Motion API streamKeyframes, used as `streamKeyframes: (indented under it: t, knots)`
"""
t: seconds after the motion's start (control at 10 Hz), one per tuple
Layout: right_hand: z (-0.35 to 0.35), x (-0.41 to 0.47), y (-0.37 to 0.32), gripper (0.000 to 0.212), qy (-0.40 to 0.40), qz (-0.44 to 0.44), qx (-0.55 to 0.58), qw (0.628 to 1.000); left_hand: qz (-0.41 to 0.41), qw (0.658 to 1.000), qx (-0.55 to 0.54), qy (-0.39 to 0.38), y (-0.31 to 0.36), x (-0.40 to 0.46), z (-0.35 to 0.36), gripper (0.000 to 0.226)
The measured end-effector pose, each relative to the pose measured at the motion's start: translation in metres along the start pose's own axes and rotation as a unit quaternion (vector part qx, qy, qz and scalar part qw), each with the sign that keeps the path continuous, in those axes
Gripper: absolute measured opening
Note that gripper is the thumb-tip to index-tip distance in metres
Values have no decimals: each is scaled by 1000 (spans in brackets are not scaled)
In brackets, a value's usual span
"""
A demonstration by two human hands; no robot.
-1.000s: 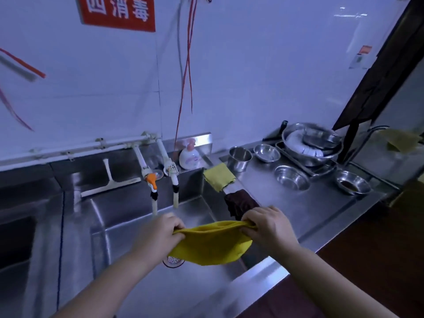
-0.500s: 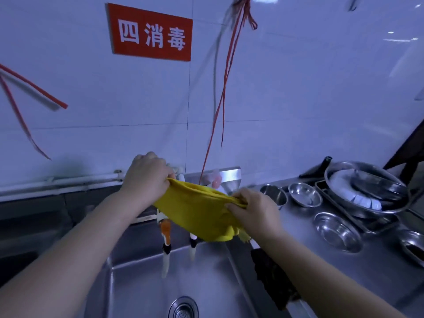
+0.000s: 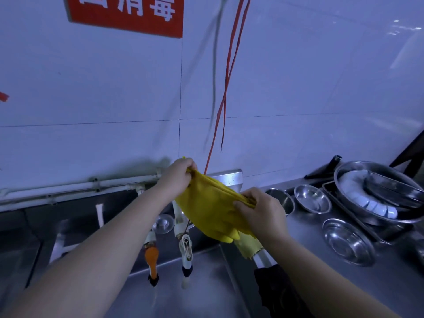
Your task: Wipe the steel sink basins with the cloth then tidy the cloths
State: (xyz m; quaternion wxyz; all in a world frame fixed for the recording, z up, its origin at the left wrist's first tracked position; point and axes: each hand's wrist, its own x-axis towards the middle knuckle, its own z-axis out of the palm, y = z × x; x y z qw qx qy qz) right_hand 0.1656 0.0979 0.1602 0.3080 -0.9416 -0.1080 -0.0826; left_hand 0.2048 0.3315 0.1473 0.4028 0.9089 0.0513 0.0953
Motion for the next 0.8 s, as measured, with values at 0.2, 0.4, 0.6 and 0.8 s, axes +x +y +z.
streamKeyframes:
  t: [0.2, 0.4, 0.6, 0.8]
  knots:
    - [13, 10, 15, 11, 7, 27, 38, 999, -105, 937, -322, -90, 11, 0, 25, 37]
    - [22, 11, 26, 12, -29, 1, 28, 999, -108, 969, -124, -184, -4, 3, 28, 34]
    - [47, 15, 26, 23, -35, -42, -12, 998, -93, 987, -53, -122, -11, 5, 19, 38]
    - [50, 11, 27, 38, -29, -83, -82, 993, -42, 997, -18, -63, -22, -11, 18, 52]
